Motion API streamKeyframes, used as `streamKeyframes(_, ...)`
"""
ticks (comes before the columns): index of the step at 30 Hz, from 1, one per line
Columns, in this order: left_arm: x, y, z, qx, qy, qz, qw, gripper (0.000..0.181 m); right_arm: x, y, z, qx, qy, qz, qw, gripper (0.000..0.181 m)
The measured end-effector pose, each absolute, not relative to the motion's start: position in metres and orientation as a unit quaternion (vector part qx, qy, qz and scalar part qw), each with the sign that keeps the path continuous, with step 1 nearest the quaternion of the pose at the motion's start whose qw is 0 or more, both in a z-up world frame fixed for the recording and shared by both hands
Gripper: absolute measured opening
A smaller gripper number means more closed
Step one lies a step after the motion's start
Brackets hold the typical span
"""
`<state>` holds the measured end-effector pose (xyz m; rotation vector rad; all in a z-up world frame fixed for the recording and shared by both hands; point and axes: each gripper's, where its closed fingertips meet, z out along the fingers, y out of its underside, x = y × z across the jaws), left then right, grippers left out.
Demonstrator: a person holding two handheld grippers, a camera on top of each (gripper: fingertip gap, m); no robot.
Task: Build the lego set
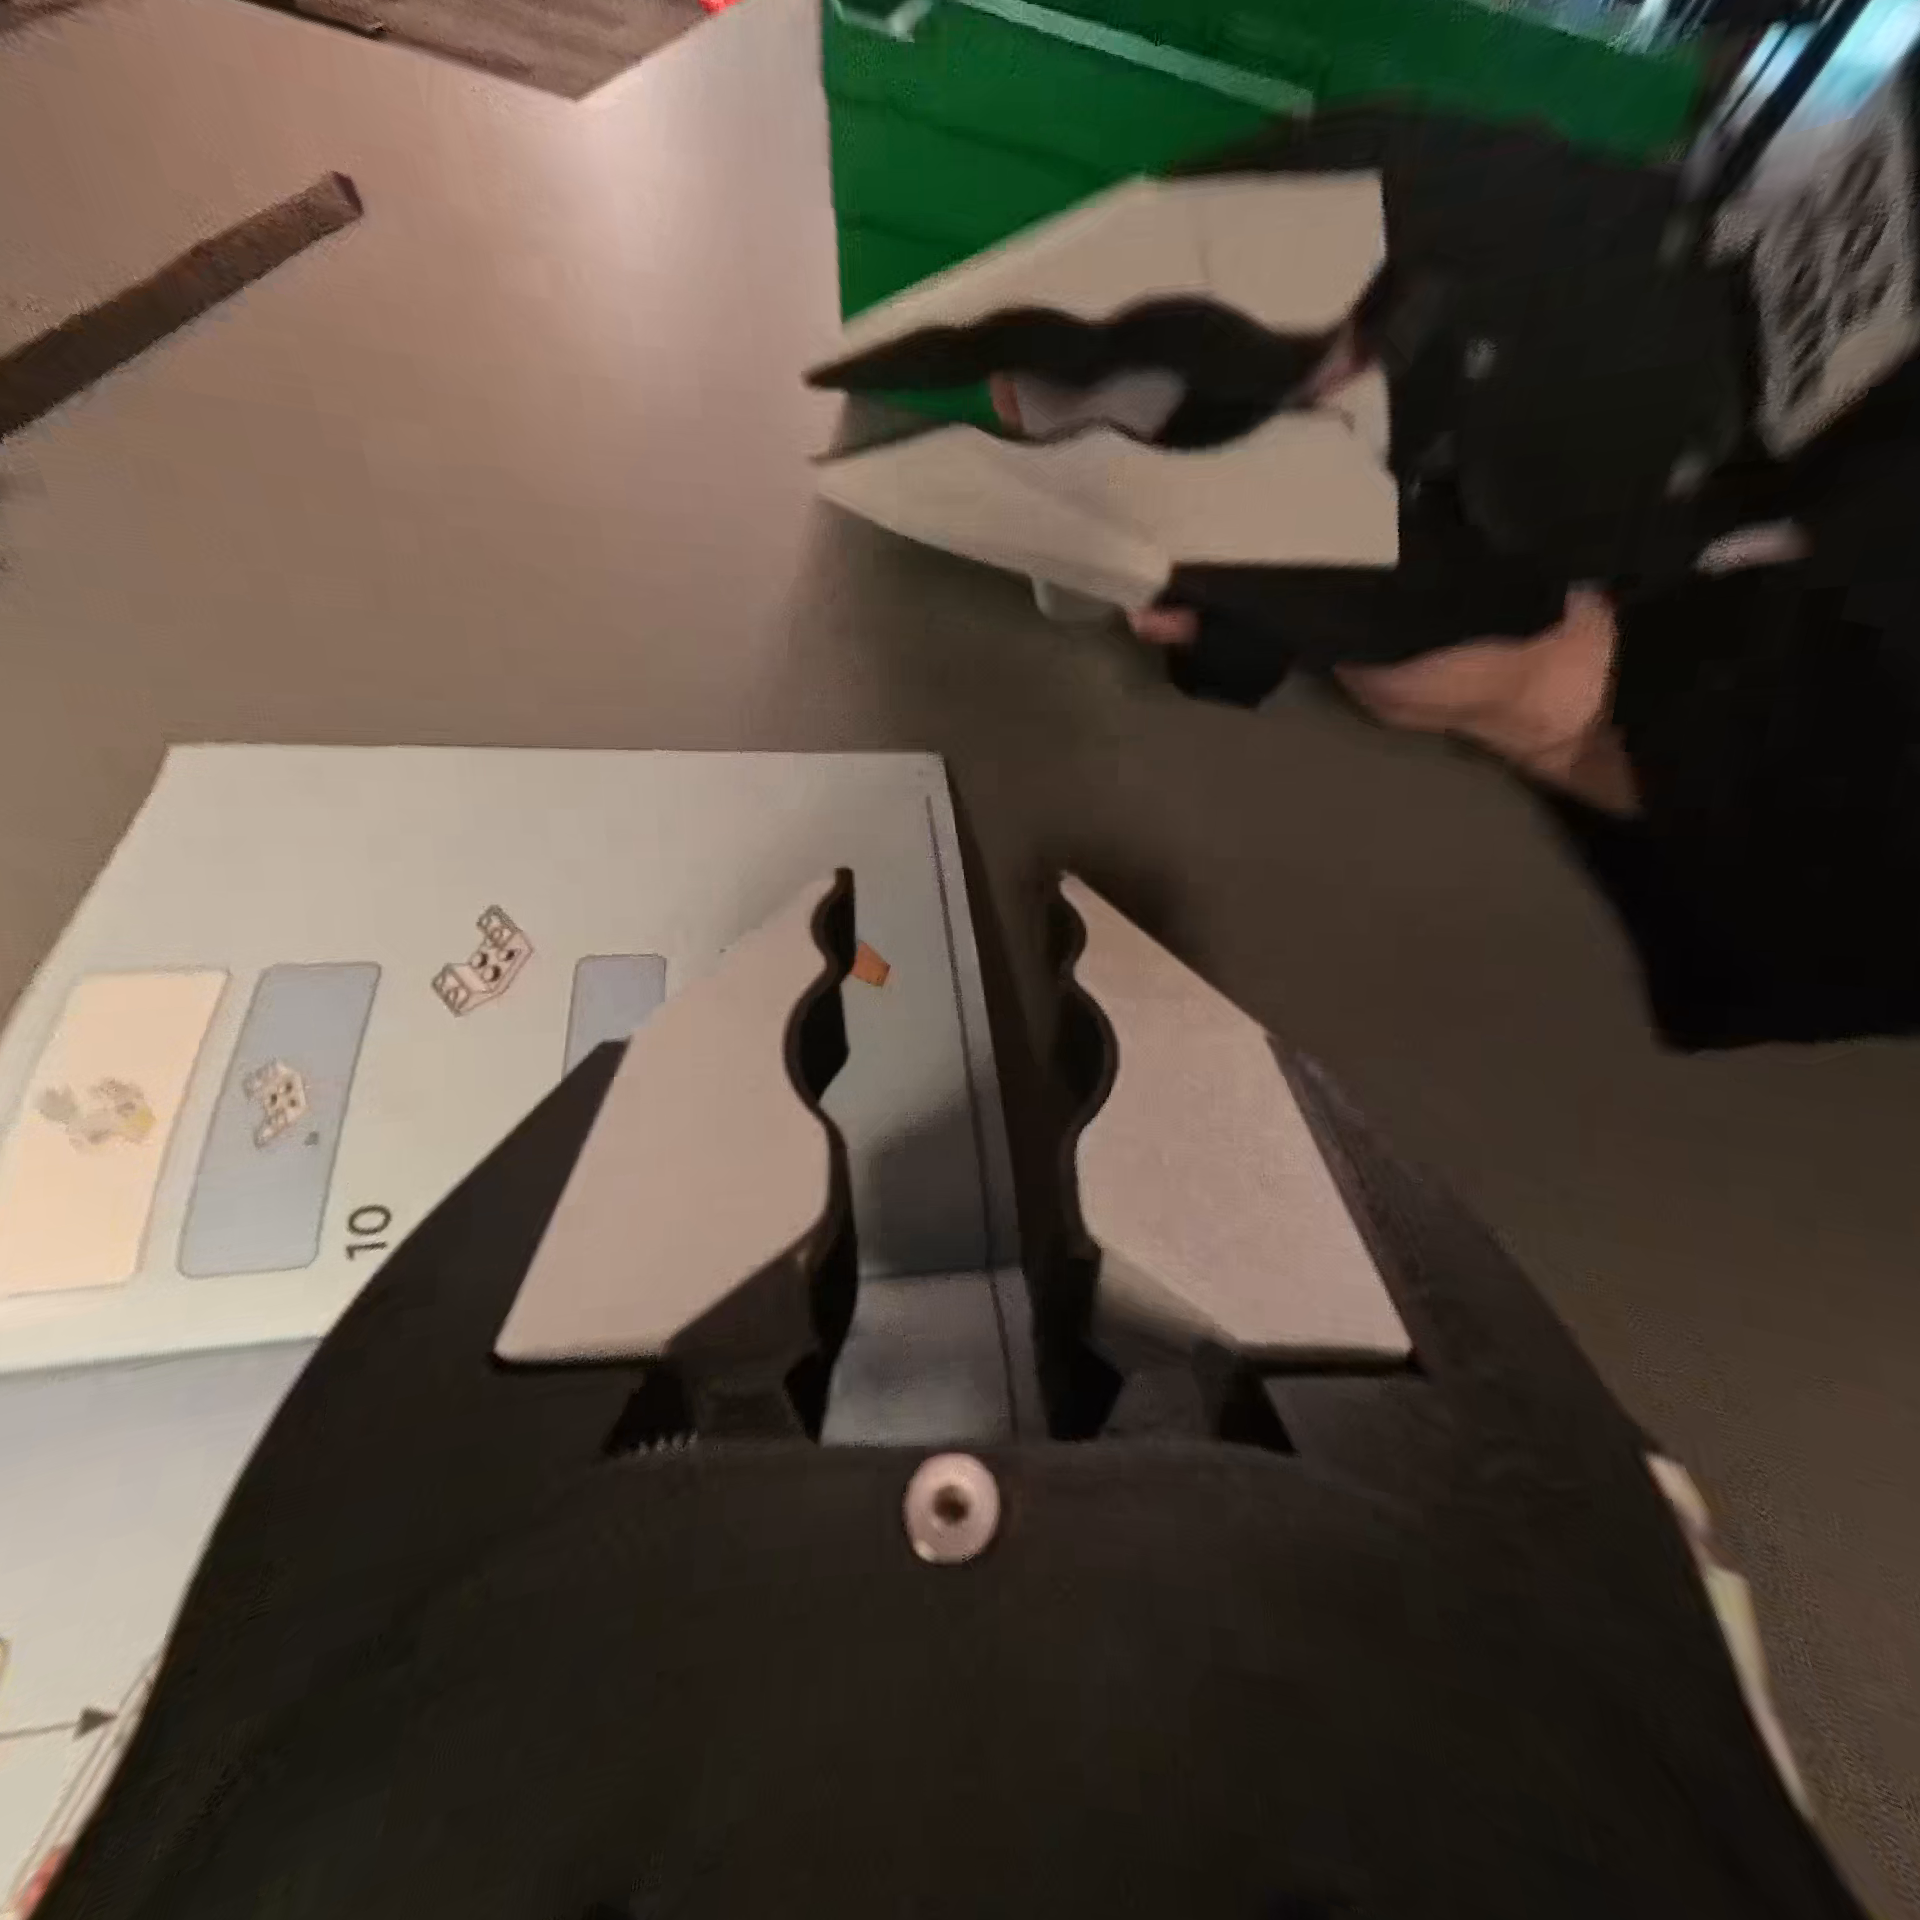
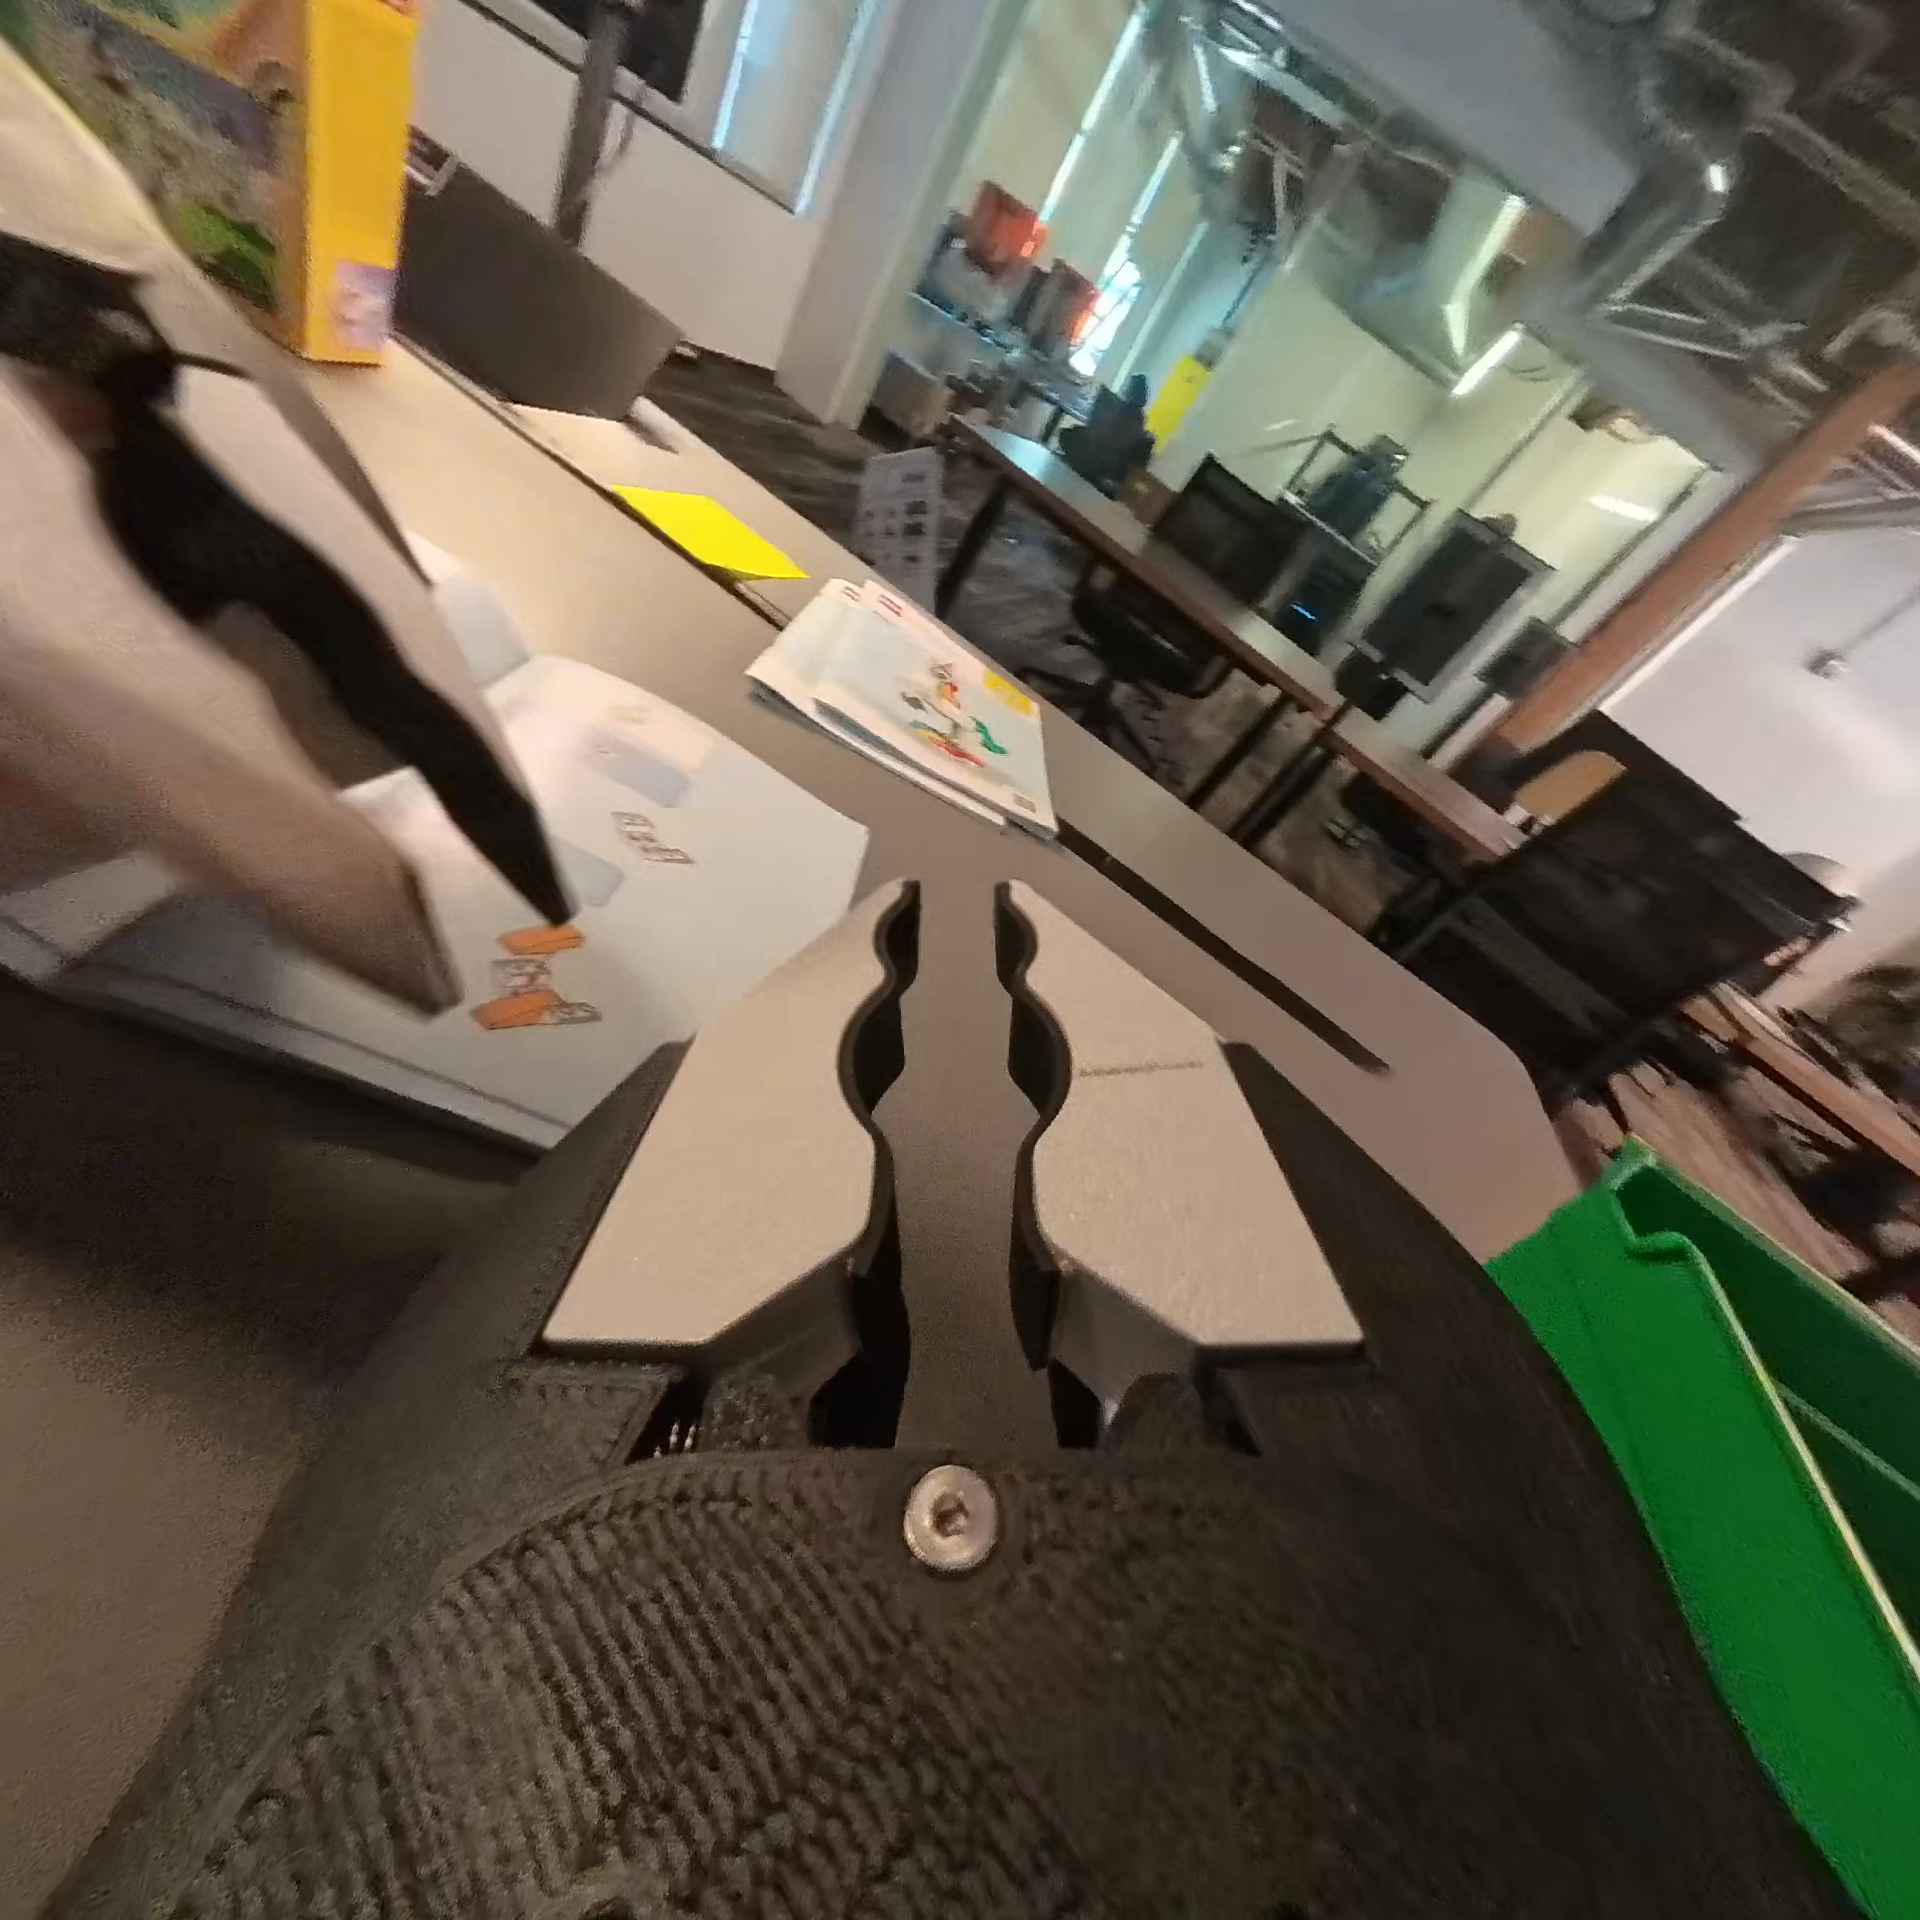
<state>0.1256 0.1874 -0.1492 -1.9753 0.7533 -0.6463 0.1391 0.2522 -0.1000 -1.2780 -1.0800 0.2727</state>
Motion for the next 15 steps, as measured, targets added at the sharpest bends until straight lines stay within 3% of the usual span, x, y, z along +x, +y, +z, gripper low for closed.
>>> streamKeyframes(7,0.131,0.186,-0.173,-0.816,0.366,-0.155,0.420,0.039,0.139,0.253,-0.099,-0.564,-0.473,0.118,0.666,0.012)
streamKeyframes(15,0.125,0.191,-0.181,-0.840,0.337,-0.155,0.396,0.022,0.139,0.253,-0.099,-0.565,-0.474,0.119,0.665,0.012)
